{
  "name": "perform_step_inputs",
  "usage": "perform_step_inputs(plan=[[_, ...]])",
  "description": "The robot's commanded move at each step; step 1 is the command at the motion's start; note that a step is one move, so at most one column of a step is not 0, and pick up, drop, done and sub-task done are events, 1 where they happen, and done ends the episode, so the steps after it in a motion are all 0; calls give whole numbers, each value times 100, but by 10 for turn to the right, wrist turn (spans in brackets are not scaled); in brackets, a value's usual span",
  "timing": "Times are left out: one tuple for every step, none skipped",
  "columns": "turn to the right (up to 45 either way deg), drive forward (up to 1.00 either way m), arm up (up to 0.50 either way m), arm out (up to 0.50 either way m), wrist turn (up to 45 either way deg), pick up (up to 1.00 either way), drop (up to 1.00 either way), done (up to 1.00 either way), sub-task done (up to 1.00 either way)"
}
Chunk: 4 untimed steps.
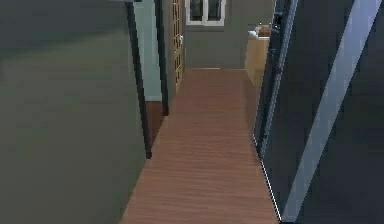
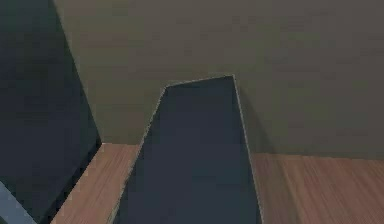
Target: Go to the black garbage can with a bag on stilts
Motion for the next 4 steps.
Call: perform_step_inputs(plan=[[-30,0,0,0,0,0,0,0,0],[0,100,0,0,0,0,0,0,0],[0,75,0,0,0,0,0,0,0],[450,0,0,0,0,0,0,0,0]])
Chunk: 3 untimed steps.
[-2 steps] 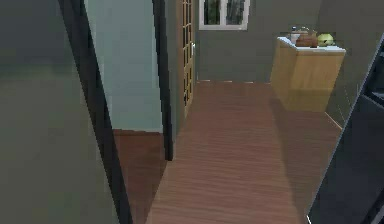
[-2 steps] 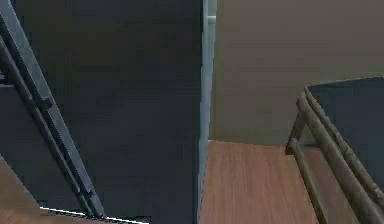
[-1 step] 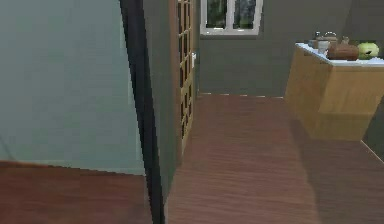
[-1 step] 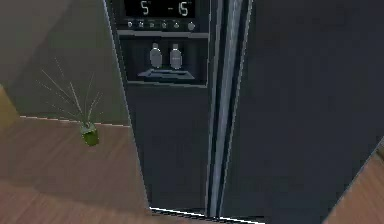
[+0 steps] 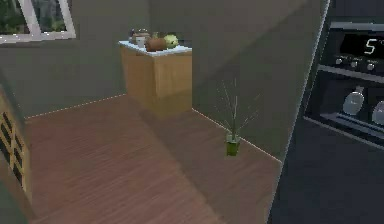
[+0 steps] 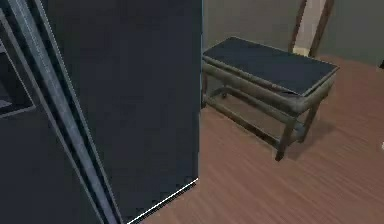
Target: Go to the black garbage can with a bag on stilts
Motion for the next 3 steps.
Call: perform_step_inputs(plan=[[420,0,0,0,0,0,0,0,0],[0,25,0,0,0,0,0,0,0],[-450,0,0,0,0,0,0,0,0]])
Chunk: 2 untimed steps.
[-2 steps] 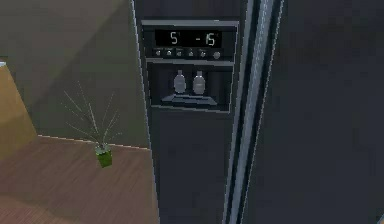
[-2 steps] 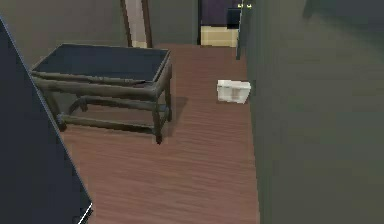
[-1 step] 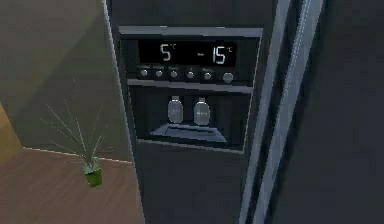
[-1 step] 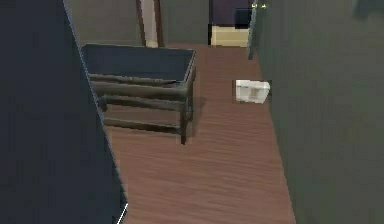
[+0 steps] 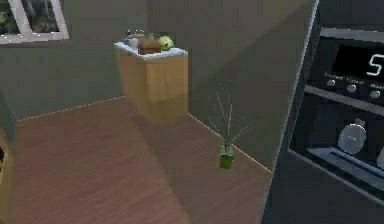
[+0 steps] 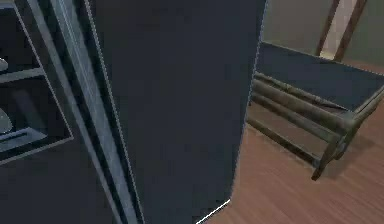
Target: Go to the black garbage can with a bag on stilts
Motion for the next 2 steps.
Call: perform_step_inputs(plan=[[-450,0,0,0,0,0,0,0,0],[-450,0,0,0,0,0,0,0,0]])
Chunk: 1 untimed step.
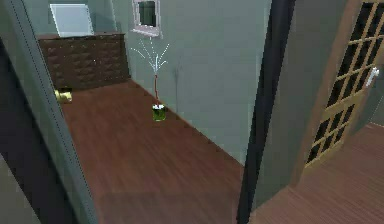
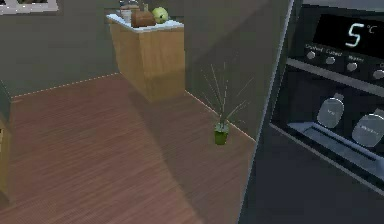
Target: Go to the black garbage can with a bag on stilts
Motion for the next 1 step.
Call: perform_step_inputs(plan=[[0,55,0,0,0,0,0,0,0]])
